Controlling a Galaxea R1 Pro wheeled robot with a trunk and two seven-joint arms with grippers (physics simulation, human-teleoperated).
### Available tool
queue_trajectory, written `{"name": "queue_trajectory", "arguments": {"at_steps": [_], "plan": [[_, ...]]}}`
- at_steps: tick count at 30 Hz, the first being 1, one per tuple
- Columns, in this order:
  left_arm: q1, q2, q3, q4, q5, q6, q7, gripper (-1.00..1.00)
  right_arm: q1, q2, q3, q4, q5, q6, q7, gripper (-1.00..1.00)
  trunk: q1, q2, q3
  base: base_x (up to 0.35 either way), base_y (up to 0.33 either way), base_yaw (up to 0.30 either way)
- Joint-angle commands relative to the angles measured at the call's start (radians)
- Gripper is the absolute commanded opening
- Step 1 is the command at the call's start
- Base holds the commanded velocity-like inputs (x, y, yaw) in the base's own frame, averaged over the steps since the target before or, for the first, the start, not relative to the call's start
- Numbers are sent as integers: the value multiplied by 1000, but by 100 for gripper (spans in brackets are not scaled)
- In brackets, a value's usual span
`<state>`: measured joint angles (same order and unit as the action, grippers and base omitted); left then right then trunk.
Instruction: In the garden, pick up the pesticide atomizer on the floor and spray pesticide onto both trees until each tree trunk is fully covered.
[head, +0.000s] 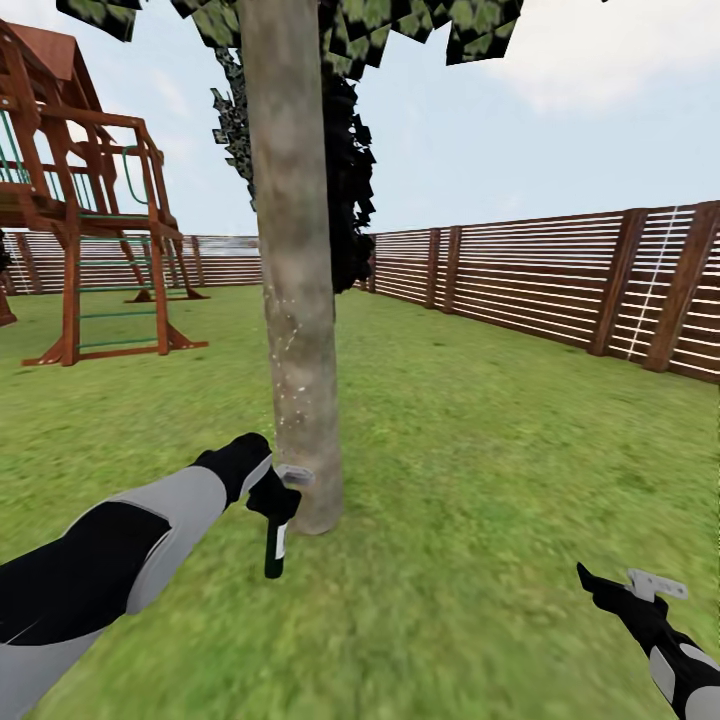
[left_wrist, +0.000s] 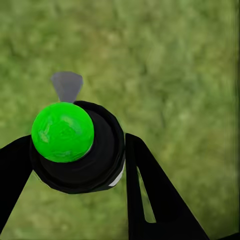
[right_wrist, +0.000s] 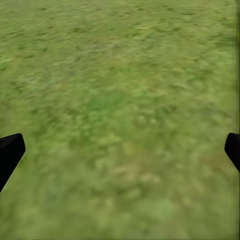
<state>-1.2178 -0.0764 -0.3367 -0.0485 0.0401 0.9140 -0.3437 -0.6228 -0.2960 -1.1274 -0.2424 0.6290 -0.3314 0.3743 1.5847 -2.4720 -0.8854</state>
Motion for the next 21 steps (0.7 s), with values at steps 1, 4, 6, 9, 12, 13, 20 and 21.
{"name": "queue_trajectory", "arguments": {"at_steps": [1, 4, 6, 9, 12, 13, 20, 21], "plan": [[1, 1, -1, 1, -2, -1, 0, -100, 0, 0, 0, 0, 0, 0, 0, 100, 0, 0, 0, 0, -89, 0], [2, 4, 0, 2, -3, -13, 1, -100, 0, 0, 0, 0, 0, 0, 0, 100, 0, 0, 0, 0, -27, 7], [16, 4, 1, 2, -3, -63, 2, -100, 0, 0, 0, 0, 0, 0, 0, 100, 0, 0, 0, 0, -5, 151], [50, 8, 1, 3, -2, -182, 8, -100, 0, 0, 0, 0, 0, 0, 0, 100, 0, 0, 0, 0, -1, 164], [56, 53, 1, 4, 0, -272, 29, -100, 0, 0, 0, 0, 0, 0, 0, 100, 0, 0, 0, 0, 0, 21], [58, 59, 1, 5, 1, -296, 32, -100, 0, 0, 0, 0, 0, 0, 0, 100, 0, 0, 0, 0, 0, 5], [61, 65, 9, -52, 5, -292, 31, -100, 0, 0, 0, 0, 0, 0, 0, 100, 0, 0, 0, 0, 0, 1], [61, 64, 10, -96, 6, -242, 29, -100, 0, 0, 0, 0, 0, 0, 0, 100, 0, 0, 0, 0, 0, 0]]}}
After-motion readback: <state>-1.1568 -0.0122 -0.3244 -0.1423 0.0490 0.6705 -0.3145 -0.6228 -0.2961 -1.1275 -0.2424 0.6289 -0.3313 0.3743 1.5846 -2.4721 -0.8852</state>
